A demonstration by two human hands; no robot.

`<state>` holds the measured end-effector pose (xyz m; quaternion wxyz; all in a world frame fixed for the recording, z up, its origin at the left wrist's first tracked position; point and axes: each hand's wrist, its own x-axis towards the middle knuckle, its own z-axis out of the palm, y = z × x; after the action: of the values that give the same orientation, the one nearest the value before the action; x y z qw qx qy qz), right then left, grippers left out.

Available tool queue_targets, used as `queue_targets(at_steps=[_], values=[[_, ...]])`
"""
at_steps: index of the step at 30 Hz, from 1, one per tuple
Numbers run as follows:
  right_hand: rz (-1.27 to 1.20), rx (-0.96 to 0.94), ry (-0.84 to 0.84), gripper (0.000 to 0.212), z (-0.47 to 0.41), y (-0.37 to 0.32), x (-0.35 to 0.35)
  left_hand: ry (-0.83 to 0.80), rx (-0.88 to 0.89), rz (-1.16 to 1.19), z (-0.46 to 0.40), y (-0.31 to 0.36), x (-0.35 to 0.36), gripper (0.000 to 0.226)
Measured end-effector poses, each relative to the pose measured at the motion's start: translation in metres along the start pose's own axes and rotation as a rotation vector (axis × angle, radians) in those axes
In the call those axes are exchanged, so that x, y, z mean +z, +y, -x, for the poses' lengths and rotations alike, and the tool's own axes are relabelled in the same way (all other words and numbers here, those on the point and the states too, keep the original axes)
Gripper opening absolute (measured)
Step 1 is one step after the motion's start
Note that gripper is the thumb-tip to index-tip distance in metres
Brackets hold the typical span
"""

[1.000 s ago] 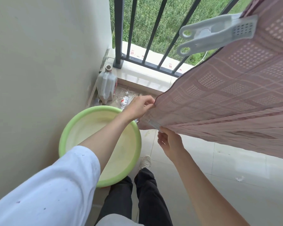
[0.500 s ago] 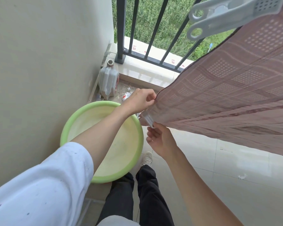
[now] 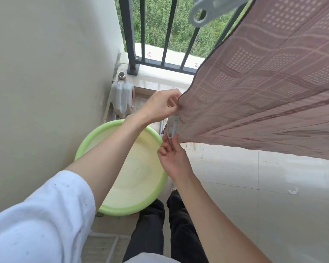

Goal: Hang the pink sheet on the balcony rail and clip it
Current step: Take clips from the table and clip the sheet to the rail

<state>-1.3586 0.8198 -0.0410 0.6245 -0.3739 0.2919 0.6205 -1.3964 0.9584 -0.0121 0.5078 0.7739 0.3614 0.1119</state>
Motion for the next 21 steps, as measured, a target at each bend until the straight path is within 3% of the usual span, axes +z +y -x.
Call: queue_targets(at_steps=[2,6,11,16,21], values=[[-0.025,-0.004,-0.026,0.021,0.001,0.000,0.002,-0.002,0.007,0.020,-0.001,0.002,-0.002,0.008],[-0.093,-0.005,-0.076,0.020,0.001,0.005,0.005,0.007,-0.097,0.110,0.002,0.002,-0.006,0.031],[-0.132,-0.013,-0.088,0.020,0.000,0.013,0.010,0.063,-0.184,0.040,0.005,0.011,-0.007,0.029],[-0.136,-0.039,-0.082,0.016,0.003,0.011,0.016,0.109,-0.185,0.067,0.015,0.016,-0.005,0.049],[-0.146,-0.051,-0.074,0.018,0.006,0.007,0.018,0.199,-0.194,0.049,0.025,0.017,0.003,0.036]])
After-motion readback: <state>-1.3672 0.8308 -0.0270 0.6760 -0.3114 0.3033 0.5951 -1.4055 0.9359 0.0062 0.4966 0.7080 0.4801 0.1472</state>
